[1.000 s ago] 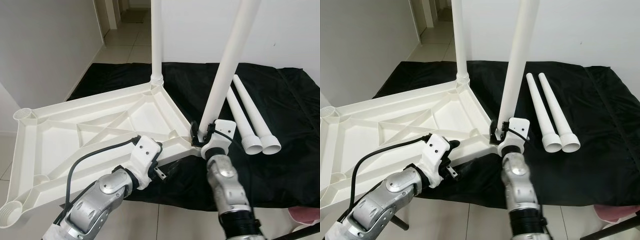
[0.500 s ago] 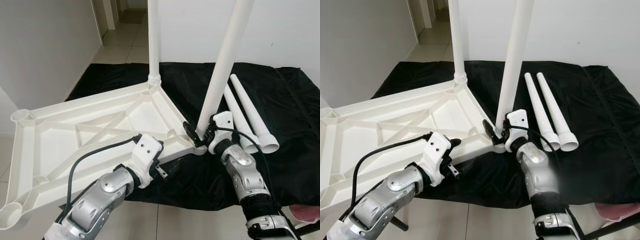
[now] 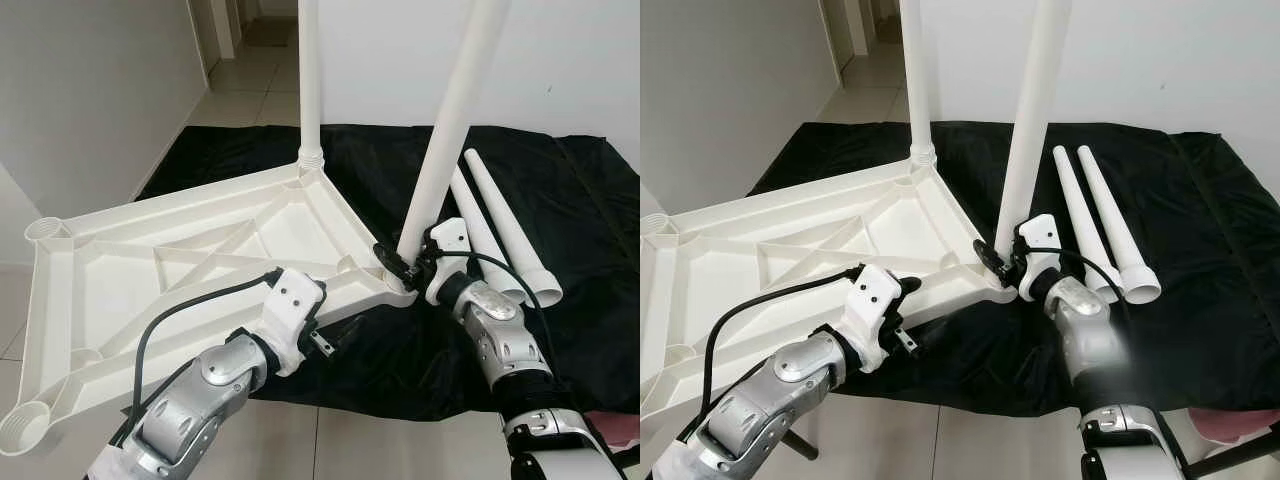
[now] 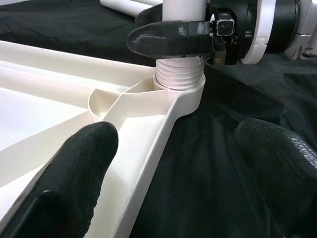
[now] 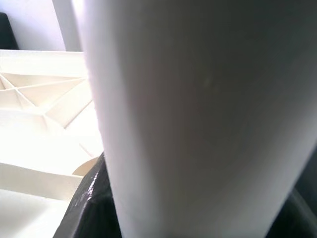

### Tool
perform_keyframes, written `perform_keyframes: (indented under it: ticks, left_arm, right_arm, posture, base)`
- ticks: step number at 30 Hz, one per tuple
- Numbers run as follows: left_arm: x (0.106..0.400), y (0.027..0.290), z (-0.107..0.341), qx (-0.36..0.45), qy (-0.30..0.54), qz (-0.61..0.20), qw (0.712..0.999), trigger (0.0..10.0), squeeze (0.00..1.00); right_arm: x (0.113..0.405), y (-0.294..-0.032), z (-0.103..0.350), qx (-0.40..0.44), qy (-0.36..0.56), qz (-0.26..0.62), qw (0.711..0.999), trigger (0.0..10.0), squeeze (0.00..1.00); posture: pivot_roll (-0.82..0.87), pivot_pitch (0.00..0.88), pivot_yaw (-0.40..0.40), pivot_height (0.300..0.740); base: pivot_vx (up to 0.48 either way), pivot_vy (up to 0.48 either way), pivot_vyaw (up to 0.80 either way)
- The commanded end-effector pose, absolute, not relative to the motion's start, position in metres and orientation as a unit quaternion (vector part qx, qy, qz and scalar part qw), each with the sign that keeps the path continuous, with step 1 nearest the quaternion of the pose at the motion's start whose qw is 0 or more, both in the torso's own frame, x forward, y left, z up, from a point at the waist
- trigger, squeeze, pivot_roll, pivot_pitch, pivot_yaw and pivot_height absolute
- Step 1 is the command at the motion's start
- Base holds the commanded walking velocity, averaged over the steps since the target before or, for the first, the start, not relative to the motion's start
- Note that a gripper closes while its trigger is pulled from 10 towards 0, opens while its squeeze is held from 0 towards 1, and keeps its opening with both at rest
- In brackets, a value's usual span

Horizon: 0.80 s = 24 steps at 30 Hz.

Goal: Building children table

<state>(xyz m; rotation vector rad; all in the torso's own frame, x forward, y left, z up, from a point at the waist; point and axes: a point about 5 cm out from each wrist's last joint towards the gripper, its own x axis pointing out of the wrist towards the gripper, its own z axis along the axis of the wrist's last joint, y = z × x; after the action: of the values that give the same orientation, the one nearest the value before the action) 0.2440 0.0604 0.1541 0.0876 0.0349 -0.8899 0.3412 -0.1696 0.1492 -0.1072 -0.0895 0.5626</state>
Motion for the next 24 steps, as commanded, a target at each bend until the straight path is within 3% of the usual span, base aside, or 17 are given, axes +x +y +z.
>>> perform_keyframes:
  ticks: [1,24]
  left_arm:
    - [0.240,0.058,0.156,0.049,0.013,-0.472,0.880,10.0,0.00]
    - [0.243,0.061,0.155,0.047,0.017,-0.463,0.885,10.0,0.00]
  right_arm:
    - [0.340,-0.170,0.136,-0.030,-0.023,0.265,0.964,10.0,0.00]
    - [0.333,-0.154,0.125,-0.005,0.006,0.169,0.986,10.0,0.00]
  posture:
    - [-0.03,0.031,0.048,0.740]
    - [-0.03,0.035,0.040,0.740]
  base:
    - [0.000,0.000,0.00]
    - [0.000,0.000,0.00]
